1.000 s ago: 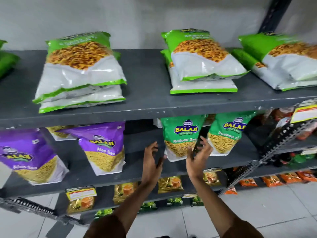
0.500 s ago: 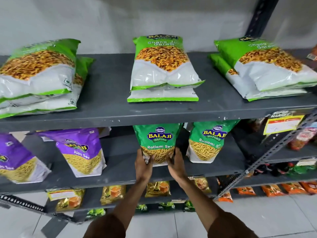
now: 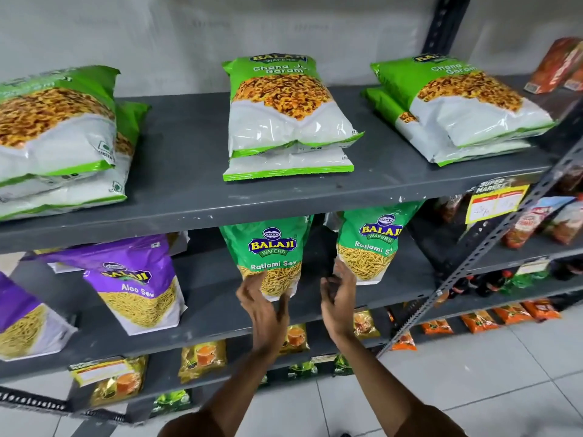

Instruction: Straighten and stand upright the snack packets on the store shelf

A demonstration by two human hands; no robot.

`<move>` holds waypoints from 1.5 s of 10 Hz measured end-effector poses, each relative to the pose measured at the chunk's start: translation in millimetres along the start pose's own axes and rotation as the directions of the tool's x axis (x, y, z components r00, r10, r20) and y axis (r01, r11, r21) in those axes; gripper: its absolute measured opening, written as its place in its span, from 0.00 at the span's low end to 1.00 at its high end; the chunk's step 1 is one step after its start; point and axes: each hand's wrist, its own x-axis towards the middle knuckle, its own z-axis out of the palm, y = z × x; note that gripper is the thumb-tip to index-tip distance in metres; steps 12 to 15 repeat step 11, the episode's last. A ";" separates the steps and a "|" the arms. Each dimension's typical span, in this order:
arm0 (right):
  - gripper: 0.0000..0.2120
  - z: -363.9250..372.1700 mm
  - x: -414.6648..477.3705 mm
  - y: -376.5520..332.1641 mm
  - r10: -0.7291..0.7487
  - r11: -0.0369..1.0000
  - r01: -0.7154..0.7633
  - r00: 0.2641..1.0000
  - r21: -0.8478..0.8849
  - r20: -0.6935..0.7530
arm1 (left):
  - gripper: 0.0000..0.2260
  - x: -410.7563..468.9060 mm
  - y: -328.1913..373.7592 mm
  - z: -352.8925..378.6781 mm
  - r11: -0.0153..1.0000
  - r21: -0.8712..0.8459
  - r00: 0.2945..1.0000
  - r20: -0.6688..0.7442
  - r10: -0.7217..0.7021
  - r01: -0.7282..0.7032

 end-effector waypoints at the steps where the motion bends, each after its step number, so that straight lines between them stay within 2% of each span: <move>1: 0.20 -23.0 5.1 1.8 -0.045 0.999 0.043 0.993 -0.022 -0.108 | 0.23 -8.1 7.5 14.1 0.996 -0.063 0.979 0.190 0.072 -0.061; 2: 0.26 -59.8 25.4 7.3 -0.043 0.999 0.040 0.969 -0.021 -0.244 | 0.18 -8.5 24.8 43.9 0.994 -0.107 0.937 0.346 0.041 -0.004; 3: 0.39 -81.7 43.6 20.6 0.007 1.000 -0.011 0.974 -0.018 -0.226 | 0.22 -6.6 30.8 68.7 0.992 -0.091 0.924 0.378 -0.049 0.090; 4: 0.52 -101.8 69.7 40.8 0.135 0.989 -0.138 0.989 -0.054 -0.065 | 0.32 3.8 33.4 110.6 0.976 -0.025 0.906 0.378 -0.193 0.218; 5: 0.51 -108.8 81.6 49.9 0.193 0.981 -0.189 0.977 -0.054 0.096 | 0.35 8.1 38.1 133.8 0.950 -0.002 0.886 0.361 -0.290 0.312; 6: 0.51 -127.1 105.3 61.0 0.194 0.977 -0.170 0.959 -0.125 0.207 | 0.29 2.2 52.7 166.1 0.924 0.022 0.886 0.275 -0.373 0.382; 7: 0.44 -141.3 115.5 71.8 0.218 0.971 -0.184 0.942 -0.151 0.254 | 0.26 -6.8 61.7 183.4 0.921 0.016 0.897 0.221 -0.384 0.390; 8: 0.30 -154.3 125.9 84.9 0.200 0.967 -0.132 0.922 -0.216 0.331 | 0.23 -11.2 76.2 198.9 0.920 0.045 0.904 0.175 -0.390 0.389; 9: 0.38 -159.6 134.8 91.4 0.211 0.967 -0.137 0.907 -0.217 0.365 | 0.22 -9.4 73.2 201.8 0.920 0.066 0.901 0.182 -0.393 0.387; 10: 0.49 -167.1 111.0 75.1 0.176 0.971 -0.120 0.945 -0.209 0.274 | 0.22 -17.2 72.4 195.7 0.928 0.060 0.902 0.223 -0.371 0.367; 11: 0.45 -174.1 86.0 65.7 0.088 0.971 -0.049 0.983 -0.234 0.159 | 0.23 -28.3 78.1 178.6 0.942 0.148 0.923 0.201 -0.328 0.302; 15: 0.45 -174.1 86.0 65.7 0.088 0.971 -0.049 0.983 -0.234 0.159 | 0.23 -28.3 78.1 178.6 0.942 0.148 0.923 0.201 -0.328 0.302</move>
